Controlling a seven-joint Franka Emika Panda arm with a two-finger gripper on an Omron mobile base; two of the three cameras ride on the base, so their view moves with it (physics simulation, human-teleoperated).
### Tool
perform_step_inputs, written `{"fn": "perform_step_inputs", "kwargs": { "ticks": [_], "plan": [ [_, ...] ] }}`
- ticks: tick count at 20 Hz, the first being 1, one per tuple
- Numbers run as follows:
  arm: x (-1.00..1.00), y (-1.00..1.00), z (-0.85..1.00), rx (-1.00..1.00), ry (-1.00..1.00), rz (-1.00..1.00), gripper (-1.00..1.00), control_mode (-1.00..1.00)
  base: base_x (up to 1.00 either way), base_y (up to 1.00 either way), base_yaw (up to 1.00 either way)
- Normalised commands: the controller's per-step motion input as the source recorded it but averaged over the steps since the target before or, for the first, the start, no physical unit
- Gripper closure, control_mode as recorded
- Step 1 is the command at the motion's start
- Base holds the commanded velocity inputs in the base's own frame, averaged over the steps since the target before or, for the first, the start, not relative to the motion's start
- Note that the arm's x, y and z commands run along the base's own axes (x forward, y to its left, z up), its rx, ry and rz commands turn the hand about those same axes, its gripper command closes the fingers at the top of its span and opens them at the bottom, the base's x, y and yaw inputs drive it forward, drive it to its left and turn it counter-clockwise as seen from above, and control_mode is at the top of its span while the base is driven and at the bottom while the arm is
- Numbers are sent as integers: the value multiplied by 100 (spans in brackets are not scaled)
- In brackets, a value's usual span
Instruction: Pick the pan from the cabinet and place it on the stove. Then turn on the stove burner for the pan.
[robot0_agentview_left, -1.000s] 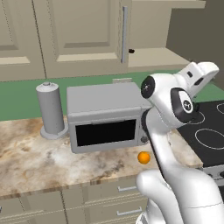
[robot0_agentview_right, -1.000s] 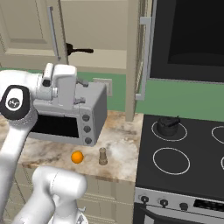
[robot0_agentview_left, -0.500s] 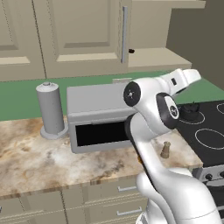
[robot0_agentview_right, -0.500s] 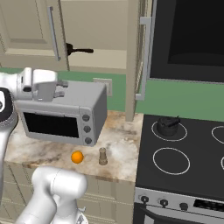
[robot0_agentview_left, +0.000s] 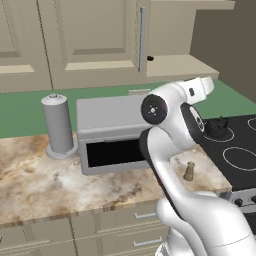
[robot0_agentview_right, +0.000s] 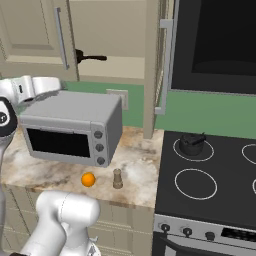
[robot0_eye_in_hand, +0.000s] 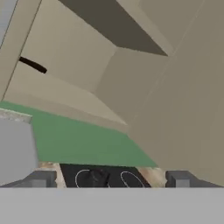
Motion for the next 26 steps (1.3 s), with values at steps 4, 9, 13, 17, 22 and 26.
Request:
{"fn": "perform_step_inputs", "kwargs": {
  "ticks": [4, 9, 13, 17, 22, 26],
  "plan": [
    [26, 33, 16, 13, -23, 22, -100, -100, 0, 0, 0],
    [22, 28, 14, 15, -25, 20, -100, -100, 0, 0, 0],
    [14, 21, 20, 14, -25, 16, -100, -100, 0, 0, 0],
    [13, 10, 30, 11, -22, 13, -100, -100, 0, 0, 0],
    [25, 0, 29, 7, -13, 9, -100, -100, 0, 0, 0],
    [45, 4, 11, 5, -5, 7, -100, -100, 0, 0, 0]
  ]
}}
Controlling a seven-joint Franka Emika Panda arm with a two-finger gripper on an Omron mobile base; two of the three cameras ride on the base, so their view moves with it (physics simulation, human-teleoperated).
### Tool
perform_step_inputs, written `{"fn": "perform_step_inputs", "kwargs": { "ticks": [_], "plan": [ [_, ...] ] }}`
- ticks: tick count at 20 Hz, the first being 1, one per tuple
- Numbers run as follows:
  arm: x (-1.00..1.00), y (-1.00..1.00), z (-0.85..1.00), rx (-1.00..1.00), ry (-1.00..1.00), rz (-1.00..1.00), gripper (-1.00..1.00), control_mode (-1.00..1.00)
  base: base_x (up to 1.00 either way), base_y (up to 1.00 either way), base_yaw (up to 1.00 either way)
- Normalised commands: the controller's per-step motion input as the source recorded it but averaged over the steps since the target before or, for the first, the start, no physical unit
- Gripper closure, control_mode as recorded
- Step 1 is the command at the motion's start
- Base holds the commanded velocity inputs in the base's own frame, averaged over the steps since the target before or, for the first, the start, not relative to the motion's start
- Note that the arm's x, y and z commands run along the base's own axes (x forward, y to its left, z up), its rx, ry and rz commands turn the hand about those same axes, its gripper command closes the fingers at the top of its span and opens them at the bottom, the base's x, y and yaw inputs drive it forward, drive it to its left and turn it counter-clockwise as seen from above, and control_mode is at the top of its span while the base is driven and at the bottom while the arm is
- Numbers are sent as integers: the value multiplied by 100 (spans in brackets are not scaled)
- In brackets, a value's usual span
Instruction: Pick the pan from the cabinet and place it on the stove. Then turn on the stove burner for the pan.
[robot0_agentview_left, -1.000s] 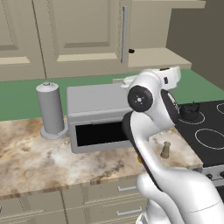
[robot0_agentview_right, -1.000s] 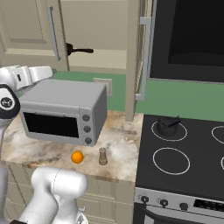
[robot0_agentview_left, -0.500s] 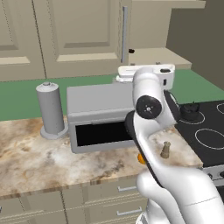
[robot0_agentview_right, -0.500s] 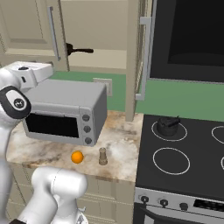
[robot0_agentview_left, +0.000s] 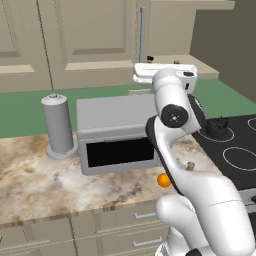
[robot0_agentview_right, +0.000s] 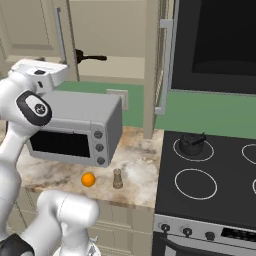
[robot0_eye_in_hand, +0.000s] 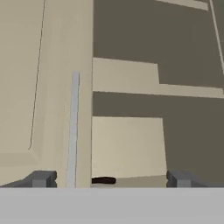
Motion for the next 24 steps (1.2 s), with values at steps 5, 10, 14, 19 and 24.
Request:
{"fn": "perform_step_inputs", "kwargs": {
  "ticks": [5, 10, 14, 19, 24],
  "plan": [
    [46, 25, 0, 0, -1, 6, -100, -100, 0, 0, 0],
    [43, 30, 0, 0, 0, 5, -100, -100, 0, 0, 0],
    [46, 21, 0, 0, 0, 3, -100, -100, 0, 0, 0],
    [47, 14, 0, 0, 0, 1, -100, -100, 0, 0, 0],
    [44, 8, 0, 0, 0, 1, -100, -100, 0, 0, 0]
  ]
}}
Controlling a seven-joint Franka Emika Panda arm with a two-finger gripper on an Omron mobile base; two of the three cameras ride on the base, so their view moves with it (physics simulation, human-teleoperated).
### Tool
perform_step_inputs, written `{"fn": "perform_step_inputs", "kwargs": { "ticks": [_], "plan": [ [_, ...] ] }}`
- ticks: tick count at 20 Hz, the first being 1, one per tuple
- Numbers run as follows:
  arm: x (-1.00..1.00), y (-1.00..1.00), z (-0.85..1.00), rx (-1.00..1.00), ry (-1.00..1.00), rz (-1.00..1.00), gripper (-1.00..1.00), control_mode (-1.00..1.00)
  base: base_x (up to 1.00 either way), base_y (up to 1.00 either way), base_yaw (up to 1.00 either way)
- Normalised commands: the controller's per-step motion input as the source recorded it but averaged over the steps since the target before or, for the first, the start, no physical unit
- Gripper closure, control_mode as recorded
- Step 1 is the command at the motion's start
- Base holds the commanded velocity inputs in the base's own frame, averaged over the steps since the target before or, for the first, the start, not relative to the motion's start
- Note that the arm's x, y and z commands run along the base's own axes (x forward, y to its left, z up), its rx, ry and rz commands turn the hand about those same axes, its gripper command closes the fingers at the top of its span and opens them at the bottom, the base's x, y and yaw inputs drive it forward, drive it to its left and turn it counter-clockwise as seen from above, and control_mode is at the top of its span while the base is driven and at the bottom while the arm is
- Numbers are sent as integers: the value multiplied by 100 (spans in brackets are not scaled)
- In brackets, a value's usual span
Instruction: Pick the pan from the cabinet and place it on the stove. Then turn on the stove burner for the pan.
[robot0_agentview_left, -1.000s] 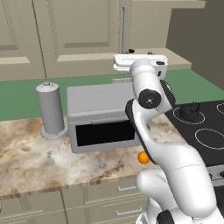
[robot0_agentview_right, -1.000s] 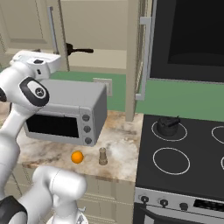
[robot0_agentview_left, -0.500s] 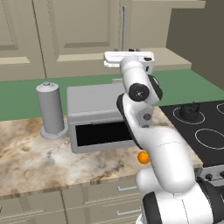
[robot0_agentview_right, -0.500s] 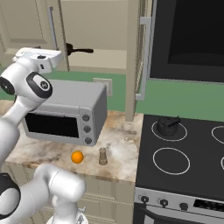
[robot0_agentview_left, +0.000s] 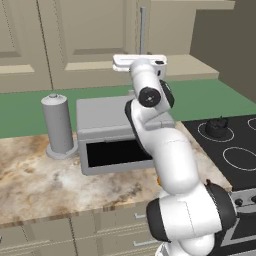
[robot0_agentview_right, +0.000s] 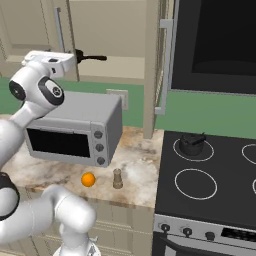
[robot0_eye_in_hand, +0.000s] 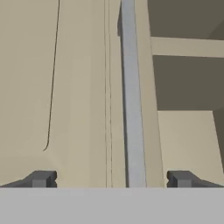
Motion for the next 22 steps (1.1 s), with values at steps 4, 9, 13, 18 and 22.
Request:
{"fn": "perform_step_inputs", "kwargs": {
  "ticks": [4, 9, 13, 18, 22],
  "plan": [
    [32, 1, 0, 0, 0, 1, -100, -100, 0, 0, 0],
    [21, 0, -1, 0, 0, 2, -100, -100, 0, 0, 0],
    [37, 7, -2, 0, 0, 4, 100, -100, 0, 0, 0],
    [41, 3, -2, 0, 0, 7, 100, -100, 0, 0, 0],
    [8, -8, -8, 0, 0, 4, 100, -100, 0, 0, 0]
  ]
}}
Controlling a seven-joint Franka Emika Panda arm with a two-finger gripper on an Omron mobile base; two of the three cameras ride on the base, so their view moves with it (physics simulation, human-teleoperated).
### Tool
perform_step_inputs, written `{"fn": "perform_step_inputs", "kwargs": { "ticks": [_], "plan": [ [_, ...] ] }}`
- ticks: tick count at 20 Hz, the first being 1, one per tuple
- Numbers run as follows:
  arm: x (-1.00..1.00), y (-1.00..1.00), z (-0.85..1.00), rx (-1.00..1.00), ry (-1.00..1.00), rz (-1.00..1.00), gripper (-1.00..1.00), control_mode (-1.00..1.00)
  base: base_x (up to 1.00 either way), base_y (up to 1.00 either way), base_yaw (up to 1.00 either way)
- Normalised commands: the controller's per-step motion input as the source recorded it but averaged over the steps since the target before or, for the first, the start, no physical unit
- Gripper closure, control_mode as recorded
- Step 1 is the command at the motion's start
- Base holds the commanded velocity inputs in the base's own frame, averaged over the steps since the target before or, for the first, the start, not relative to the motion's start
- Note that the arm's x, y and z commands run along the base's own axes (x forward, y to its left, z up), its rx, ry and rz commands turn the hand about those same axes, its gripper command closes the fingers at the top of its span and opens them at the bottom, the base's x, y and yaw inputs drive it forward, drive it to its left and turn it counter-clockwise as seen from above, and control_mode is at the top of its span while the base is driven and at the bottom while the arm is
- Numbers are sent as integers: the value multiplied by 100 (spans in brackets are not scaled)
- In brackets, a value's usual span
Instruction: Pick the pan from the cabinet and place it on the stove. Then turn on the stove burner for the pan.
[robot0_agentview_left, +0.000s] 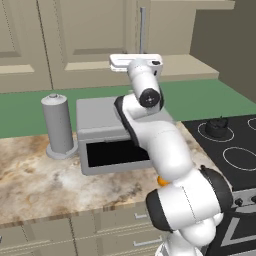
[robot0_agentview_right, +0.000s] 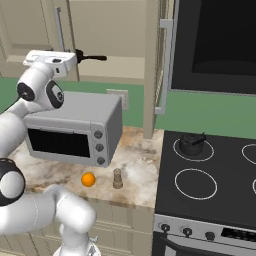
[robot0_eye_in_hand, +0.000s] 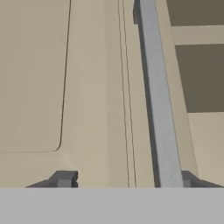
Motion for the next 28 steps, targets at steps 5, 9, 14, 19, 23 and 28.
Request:
{"fn": "perform_step_inputs", "kwargs": {
  "ticks": [5, 9, 14, 19, 23, 28],
  "plan": [
    [6, -25, -14, 1, 0, 3, 100, -100, 0, 0, 0],
    [1, -34, -1, 0, 0, 1, 100, -100, 0, 0, 0],
    [3, -10, 0, 0, 0, 0, 100, -100, 0, 0, 0],
    [-17, 10, 2, 0, 1, 0, 100, -100, 0, 0, 0],
    [-53, 30, 8, 0, 0, 0, 100, -100, 0, 0, 0],
    [-71, 37, 7, 0, 0, 0, 100, -100, 0, 0, 0]
  ]
}}
